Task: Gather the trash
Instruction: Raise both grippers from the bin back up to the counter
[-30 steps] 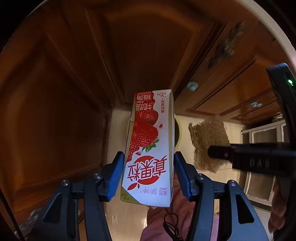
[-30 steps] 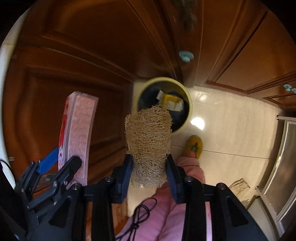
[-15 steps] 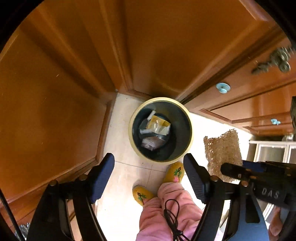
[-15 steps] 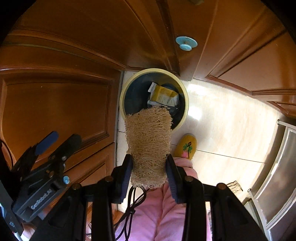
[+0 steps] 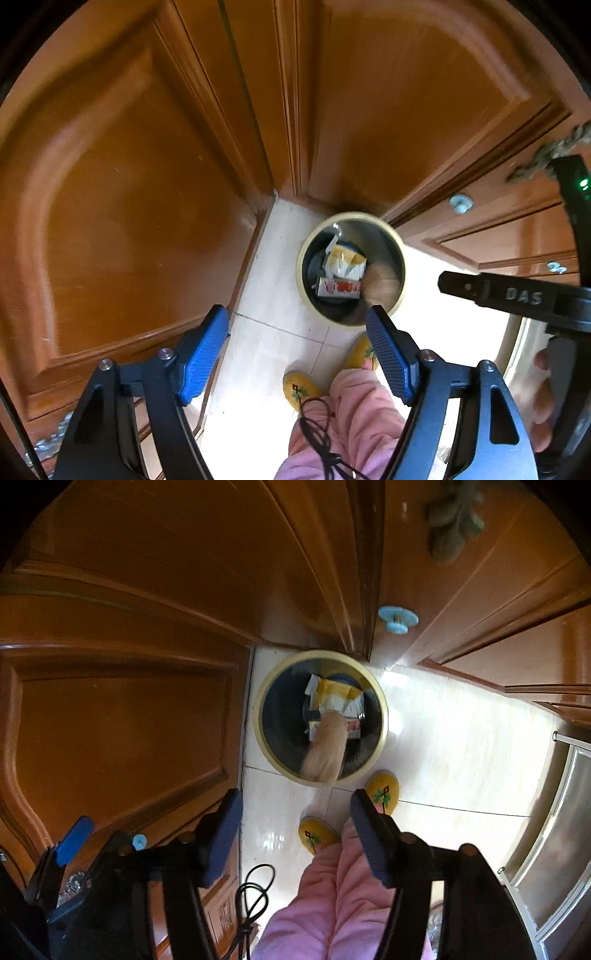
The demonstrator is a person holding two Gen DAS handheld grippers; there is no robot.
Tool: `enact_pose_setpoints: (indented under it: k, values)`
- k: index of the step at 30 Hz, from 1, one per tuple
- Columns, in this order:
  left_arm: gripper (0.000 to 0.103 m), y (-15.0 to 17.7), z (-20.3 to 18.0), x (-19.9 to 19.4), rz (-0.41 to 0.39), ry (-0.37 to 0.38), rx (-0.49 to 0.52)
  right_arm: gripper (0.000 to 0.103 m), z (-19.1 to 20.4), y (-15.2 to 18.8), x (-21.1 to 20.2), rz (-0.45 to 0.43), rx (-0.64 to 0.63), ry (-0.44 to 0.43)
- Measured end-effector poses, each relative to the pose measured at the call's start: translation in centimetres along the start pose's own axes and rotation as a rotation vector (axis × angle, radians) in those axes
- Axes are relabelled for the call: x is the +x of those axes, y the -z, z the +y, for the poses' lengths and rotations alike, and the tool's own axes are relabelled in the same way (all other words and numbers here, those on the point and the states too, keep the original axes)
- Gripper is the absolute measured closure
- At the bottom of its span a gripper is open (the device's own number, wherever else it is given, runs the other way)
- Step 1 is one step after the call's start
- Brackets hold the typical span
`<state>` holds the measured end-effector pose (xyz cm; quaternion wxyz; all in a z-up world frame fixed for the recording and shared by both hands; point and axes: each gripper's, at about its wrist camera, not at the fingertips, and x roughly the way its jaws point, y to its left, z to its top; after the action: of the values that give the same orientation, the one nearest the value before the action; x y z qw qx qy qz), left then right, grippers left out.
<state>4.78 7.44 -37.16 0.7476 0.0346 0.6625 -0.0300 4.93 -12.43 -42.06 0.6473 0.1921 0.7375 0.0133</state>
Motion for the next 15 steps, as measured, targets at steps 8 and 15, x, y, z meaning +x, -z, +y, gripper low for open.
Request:
enact_pose_setpoints:
  k: [8,15]
  values:
    - [0.024,-1.1,0.5,-6.9,-0.072,-0.005,0.004,0.034,1.5,2.0,-5.4,-0.068,0.007,-0.039]
    - [0.024,-1.2,1.3,-13.0,-0.109,0.044,0.046,0.029,2.5,4.2,-10.5,-0.132,-0.009,-0.082]
